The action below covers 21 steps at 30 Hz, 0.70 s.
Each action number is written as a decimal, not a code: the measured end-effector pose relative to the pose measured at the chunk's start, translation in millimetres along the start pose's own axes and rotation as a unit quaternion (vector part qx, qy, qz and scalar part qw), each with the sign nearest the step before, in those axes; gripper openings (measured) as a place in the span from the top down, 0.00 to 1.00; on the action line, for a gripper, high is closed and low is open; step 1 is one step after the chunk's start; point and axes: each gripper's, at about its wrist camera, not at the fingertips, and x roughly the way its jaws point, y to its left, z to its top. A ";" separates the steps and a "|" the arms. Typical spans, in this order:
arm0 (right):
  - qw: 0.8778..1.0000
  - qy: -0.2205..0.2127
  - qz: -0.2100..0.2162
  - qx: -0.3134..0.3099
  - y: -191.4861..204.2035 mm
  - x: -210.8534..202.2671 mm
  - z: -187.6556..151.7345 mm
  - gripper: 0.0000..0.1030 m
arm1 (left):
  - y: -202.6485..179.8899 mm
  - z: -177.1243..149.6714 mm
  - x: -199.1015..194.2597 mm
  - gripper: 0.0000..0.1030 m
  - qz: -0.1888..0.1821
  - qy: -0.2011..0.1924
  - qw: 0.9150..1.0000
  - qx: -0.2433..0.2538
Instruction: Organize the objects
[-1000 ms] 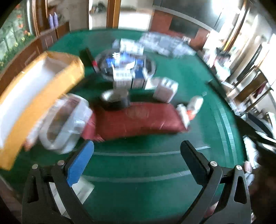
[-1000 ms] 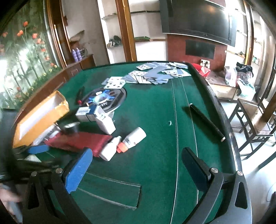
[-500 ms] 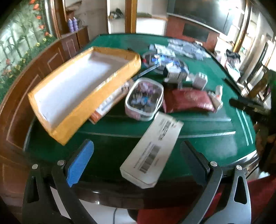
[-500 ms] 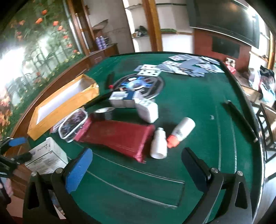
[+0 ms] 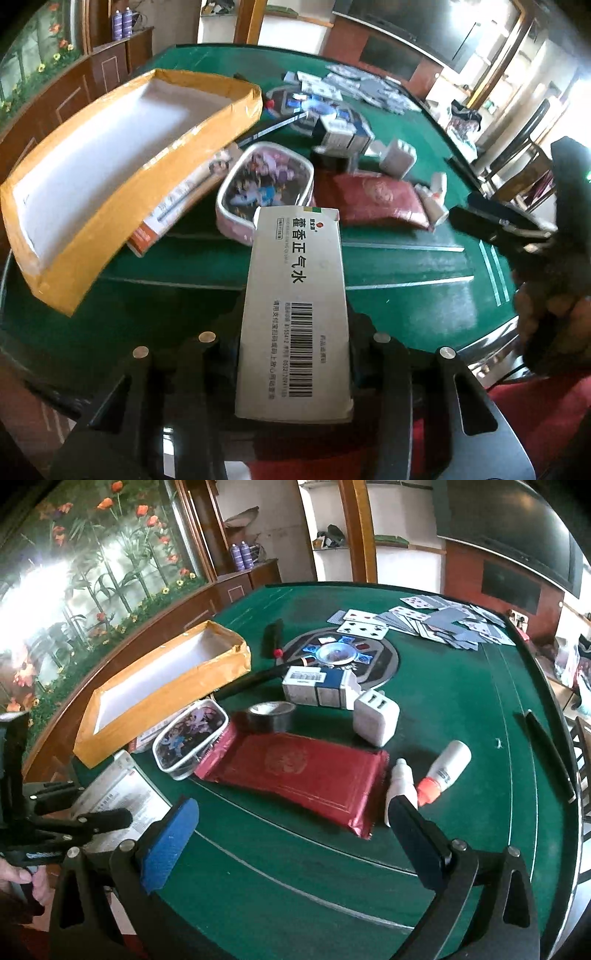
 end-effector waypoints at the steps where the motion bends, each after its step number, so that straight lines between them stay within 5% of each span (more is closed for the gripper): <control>1: 1.000 -0.001 0.001 0.001 1.4 0.6 1.1 0.01 | 1.9 3.6 -5.4 0.60 -0.003 -0.005 1.000 -0.004; 8: 1.000 -0.002 0.002 0.014 15.8 9.3 9.0 0.01 | 23.2 34.1 -36.5 0.60 -0.002 -0.045 0.999 -0.017; 18: 1.000 -0.005 0.000 0.018 32.4 13.2 15.2 0.02 | 53.0 48.8 -43.8 0.60 0.012 -0.051 0.999 -0.015; 21: 1.000 0.010 0.018 0.019 38.0 18.3 18.1 0.16 | 60.9 53.8 -45.9 0.60 0.015 -0.054 0.998 -0.015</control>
